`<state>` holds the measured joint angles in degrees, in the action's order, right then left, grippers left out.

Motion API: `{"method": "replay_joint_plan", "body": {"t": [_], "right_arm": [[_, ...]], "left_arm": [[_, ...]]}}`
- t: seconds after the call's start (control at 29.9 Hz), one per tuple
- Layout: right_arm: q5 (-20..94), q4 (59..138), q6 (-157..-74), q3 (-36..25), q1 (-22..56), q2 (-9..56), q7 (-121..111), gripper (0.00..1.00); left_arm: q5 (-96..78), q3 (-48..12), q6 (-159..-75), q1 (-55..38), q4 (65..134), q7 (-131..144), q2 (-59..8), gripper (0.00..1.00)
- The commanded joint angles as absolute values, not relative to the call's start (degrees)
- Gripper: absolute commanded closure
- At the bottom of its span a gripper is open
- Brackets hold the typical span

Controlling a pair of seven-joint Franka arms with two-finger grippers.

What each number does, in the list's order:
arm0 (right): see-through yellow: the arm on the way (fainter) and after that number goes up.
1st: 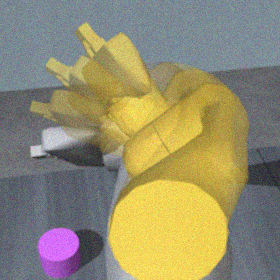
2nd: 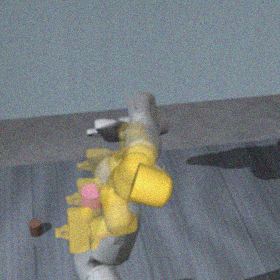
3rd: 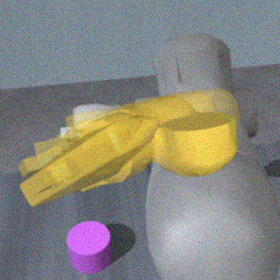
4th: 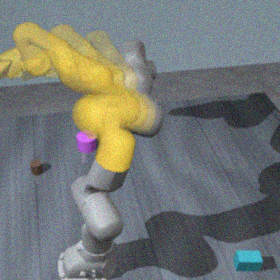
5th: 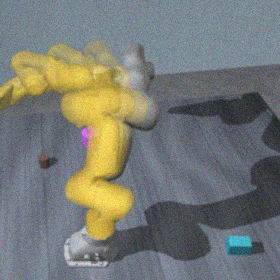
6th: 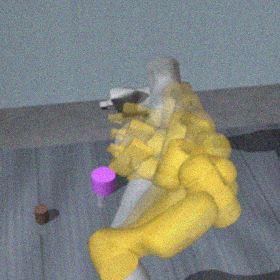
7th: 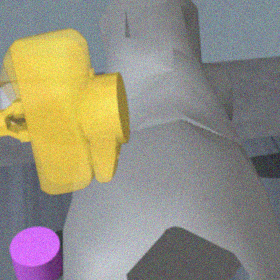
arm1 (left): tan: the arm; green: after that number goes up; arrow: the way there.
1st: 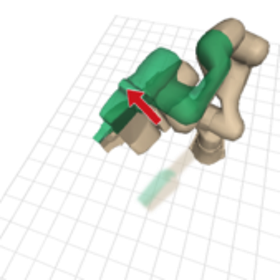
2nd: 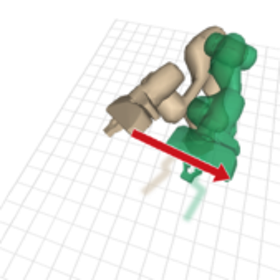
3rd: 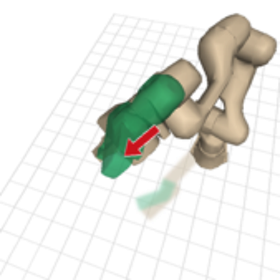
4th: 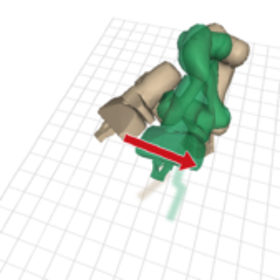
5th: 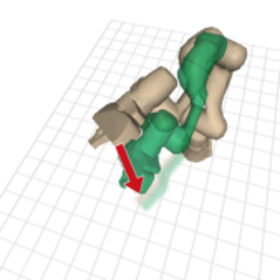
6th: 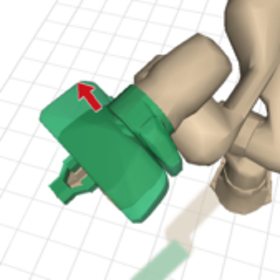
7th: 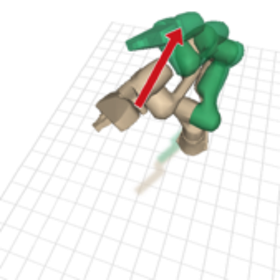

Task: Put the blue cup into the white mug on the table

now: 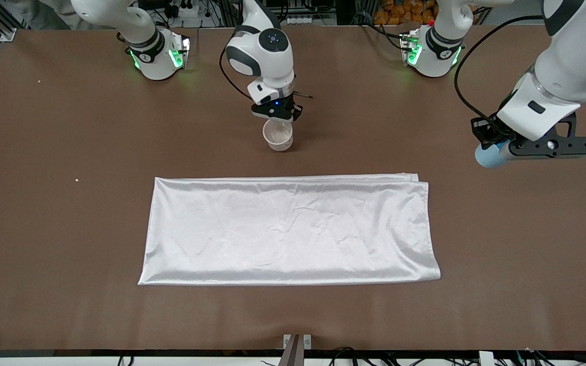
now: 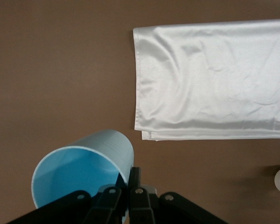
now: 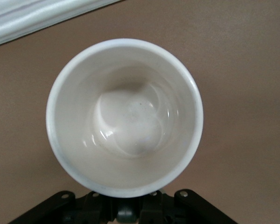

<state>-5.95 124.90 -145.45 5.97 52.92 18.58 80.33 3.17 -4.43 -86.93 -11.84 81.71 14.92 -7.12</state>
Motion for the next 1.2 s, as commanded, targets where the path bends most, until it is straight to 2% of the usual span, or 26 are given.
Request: {"method": "replay_joint_plan", "body": {"t": [0.0, 0.07, 0.13, 0.2, 0.23, 0.3, 0.4, 0.7, 0.9, 1.17], "right_arm": [[-7.47, 125.6, -145.81, 5.36, 53.79, 18.11, 82.35, 0.92], [-7.38, 125.51, -145.72, 5.36, 53.7, 18.28, 82.44, 0.8], [-7.47, 125.51, -145.63, 5.36, 53.61, 18.46, 83.23, 0.61], [-7.38, 125.42, -145.63, 5.36, 53.61, 18.46, 84.98, 0.29], [-7.38, 125.42, -145.55, 5.36, 53.44, 18.46, 86.3, 0.16], [-7.38, 125.33, -145.46, 5.36, 53.52, 18.37, 89.19, 0.0], [-7.38, 124.9, -143.71, 5.36, 53.53, 17.93, 90.26, 0.0], [-7.3, 119.36, -131.15, 5.01, 52.04, 15.47, 85.88, 0.0], [-6.86, 115.32, -125.86, 4.92, 45.72, 15.2, 75.52, 0.0], [-6.5, 112.42, -125.77, 4.92, 32.54, 16.08, 56.89, 0.0]], "left_arm": [[1.85, -4.57, -86.31, -11.87, 82.53, 14.77, -5.89, 1.0], [1.32, -4.48, -86.31, -11.87, 82.53, 14.77, -5.8, 1.0], [0.62, -4.48, -86.31, -11.87, 82.62, 14.77, -5.63, 1.0], [0.35, -4.48, -86.31, -11.87, 82.62, 14.85, -5.71, 1.0], [0.35, -4.48, -86.31, -11.87, 82.62, 14.85, -5.71, 1.0], [0.35, -4.48, -86.31, -11.95, 82.62, 14.85, -5.71, 1.0], [0.35, -4.48, -86.31, -11.95, 82.62, 14.85, -5.71, 1.0], [0.26, -4.57, -86.31, -12.04, 82.62, 14.85, -5.63, 1.0], [0.26, -5.45, -86.31, -12.13, 82.62, 14.85, -5.63, 1.0], [-2.64, -7.03, -86.4, -12.48, 82.27, 14.85, -6.33, 1.0]]}}
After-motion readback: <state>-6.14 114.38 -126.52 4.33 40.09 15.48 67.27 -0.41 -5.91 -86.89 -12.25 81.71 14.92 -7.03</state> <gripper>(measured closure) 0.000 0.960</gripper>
